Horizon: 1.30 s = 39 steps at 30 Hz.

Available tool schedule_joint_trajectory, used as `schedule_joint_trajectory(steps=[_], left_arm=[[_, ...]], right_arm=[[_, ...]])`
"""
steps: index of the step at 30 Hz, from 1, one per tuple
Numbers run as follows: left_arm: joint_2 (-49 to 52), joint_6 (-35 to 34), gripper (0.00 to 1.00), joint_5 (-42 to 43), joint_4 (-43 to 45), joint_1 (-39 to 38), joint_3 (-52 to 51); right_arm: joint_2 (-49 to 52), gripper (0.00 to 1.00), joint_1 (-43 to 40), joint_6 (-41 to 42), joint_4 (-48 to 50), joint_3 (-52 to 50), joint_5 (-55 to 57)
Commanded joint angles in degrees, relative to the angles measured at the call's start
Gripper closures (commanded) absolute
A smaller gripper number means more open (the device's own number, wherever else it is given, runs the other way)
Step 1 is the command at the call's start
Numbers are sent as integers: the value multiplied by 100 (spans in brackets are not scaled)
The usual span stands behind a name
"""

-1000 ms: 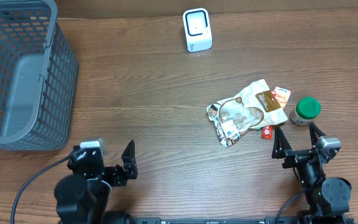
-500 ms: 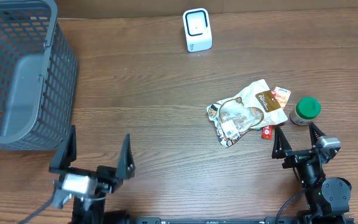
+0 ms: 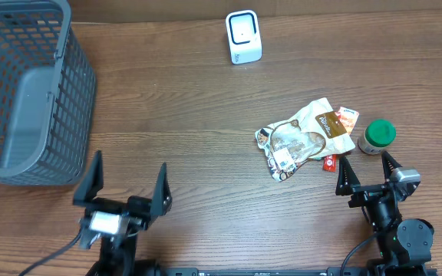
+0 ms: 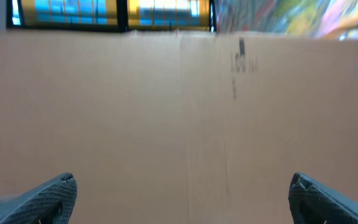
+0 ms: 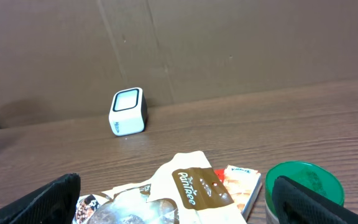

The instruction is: Scan the item barcode

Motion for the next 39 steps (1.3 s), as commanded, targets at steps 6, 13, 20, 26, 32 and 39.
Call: schedule_joint_trajectory(steps=[6, 13, 20, 26, 32, 39], left_arm=[[-66, -684, 0, -957, 20, -42, -802], [-66, -662, 0, -1187, -35, -42, -1261], [-66, -662, 0, -1362, -317, -42, -1521], [-66, -479, 0, -1384, -1062, -42, -1521], [-66, -380, 0, -1794, -1880, -42, -1521], [-66, 44, 0, -1805, -1963, -42, -1521]], right_arm=[[-57, 0, -26, 37, 33, -61, 31], [-57, 0, -26, 37, 33, -61, 31], [-57, 0, -26, 37, 33, -61, 31], [-57, 0, -26, 37, 33, -61, 31], [-57, 0, -26, 37, 33, -61, 31], [-57, 0, -26, 37, 33, -61, 31]])
